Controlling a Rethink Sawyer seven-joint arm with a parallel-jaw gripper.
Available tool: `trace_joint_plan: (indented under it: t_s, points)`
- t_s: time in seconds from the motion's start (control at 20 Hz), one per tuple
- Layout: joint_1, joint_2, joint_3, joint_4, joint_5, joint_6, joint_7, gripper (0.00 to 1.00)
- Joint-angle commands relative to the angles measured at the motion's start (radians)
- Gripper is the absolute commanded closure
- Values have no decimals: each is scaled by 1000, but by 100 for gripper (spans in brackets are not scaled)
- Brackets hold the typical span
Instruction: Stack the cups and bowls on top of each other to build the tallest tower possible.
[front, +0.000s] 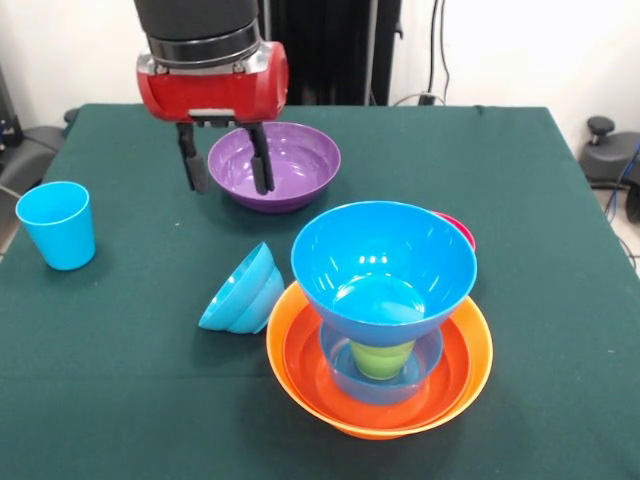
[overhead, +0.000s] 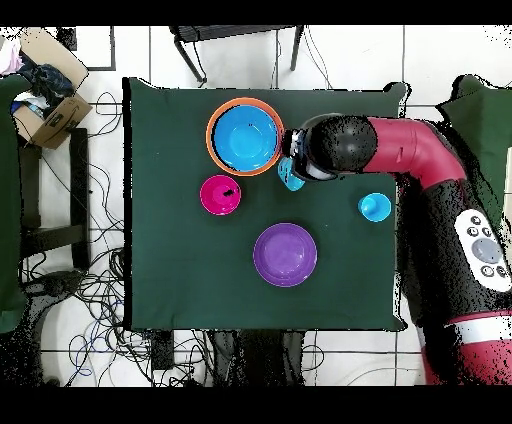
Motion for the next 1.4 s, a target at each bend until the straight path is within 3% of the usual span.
trace_joint_plan:
  t_s: [0.05,0.7,1.0,1.4]
  points:
    - [-16,71,54,108,-99,-56,-312,0]
    - [-83,125,130,150,-149,-41,-414,0]
    - [-115,120,158,169,-154,-2,-431,0]
    - [-155,113,188,203,-153,-20,-427,0]
